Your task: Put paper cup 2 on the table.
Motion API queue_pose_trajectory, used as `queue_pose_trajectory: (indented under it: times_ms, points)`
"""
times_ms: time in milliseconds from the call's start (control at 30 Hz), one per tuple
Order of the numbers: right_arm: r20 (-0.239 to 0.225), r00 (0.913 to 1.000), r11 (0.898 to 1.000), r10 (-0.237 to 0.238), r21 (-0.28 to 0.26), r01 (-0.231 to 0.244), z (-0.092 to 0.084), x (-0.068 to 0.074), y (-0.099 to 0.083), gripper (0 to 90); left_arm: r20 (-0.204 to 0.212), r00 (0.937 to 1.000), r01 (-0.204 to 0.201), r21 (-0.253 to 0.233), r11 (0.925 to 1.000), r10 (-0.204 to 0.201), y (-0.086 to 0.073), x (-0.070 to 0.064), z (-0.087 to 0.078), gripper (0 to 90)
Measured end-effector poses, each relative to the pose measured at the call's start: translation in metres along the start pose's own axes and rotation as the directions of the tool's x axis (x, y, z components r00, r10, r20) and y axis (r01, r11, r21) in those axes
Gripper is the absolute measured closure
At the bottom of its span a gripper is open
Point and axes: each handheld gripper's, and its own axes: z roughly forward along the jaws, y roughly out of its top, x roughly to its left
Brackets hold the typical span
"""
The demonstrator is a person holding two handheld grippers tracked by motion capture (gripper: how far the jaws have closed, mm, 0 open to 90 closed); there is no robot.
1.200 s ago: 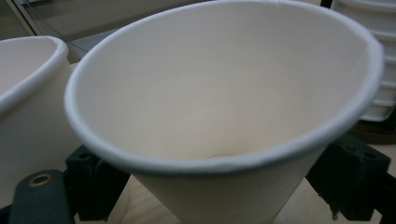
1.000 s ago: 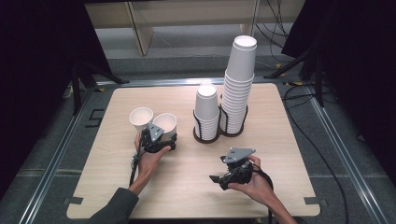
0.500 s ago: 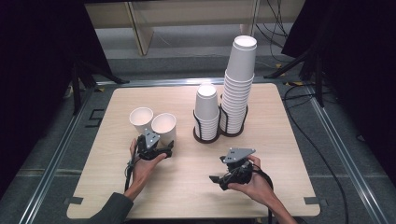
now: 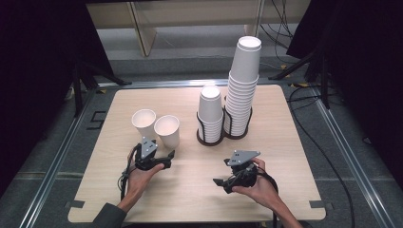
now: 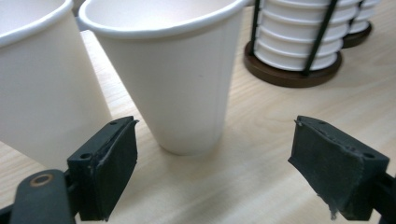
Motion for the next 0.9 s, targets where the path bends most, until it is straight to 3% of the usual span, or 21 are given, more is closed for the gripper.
queue_pose_trajectory:
  times_ms: [67, 267, 400, 567, 767, 867, 900]
  points:
    - [-0.002, 1.0000, 1.000, 0.006, -0.002, -0.006, 0.000, 0.000, 0.000, 19.4, 0.017, 0.9998, -0.007, 0.002, 1.0000, 0.007, -0.001, -0.002, -0.005, 14.1]
    - [-0.015, 0.9997, 1.000, 0.020, -0.003, -0.021, -0.001, 0.000, 0.000, 19.3, 0.072, 0.9972, 0.021, -0.017, 0.9996, -0.020, -0.004, -0.005, -0.020, 14.2]
    - [-0.030, 0.9989, 0.999, 0.037, -0.022, -0.038, -0.001, 0.000, -0.001, 19.2, 0.080, 0.9967, 0.016, -0.016, 0.9997, -0.015, -0.004, -0.007, -0.027, 14.2]
    - [-0.039, 0.9978, 0.998, 0.053, -0.034, -0.054, -0.004, 0.000, -0.005, 18.9, 0.139, 0.9903, 0.016, -0.036, 0.9992, -0.011, -0.008, -0.013, -0.040, 14.1]
    - [-0.055, 0.9950, 0.994, 0.083, -0.059, -0.086, -0.008, 0.000, -0.008, 18.0, 0.172, 0.9851, 0.007, -0.043, 0.9990, 0.001, -0.010, -0.021, -0.054, 14.1]
    - [-0.057, 0.9946, 0.993, 0.087, -0.070, -0.091, -0.010, 0.001, -0.009, 17.7, 0.185, 0.9827, 0.002, -0.051, 0.9987, 0.007, -0.011, -0.024, -0.059, 14.1]
    - [-0.048, 0.9965, 0.994, 0.068, -0.082, -0.072, -0.011, 0.000, -0.009, 17.7, 0.191, 0.9816, 0.003, -0.060, 0.9982, 0.009, -0.012, -0.025, -0.060, 14.1]
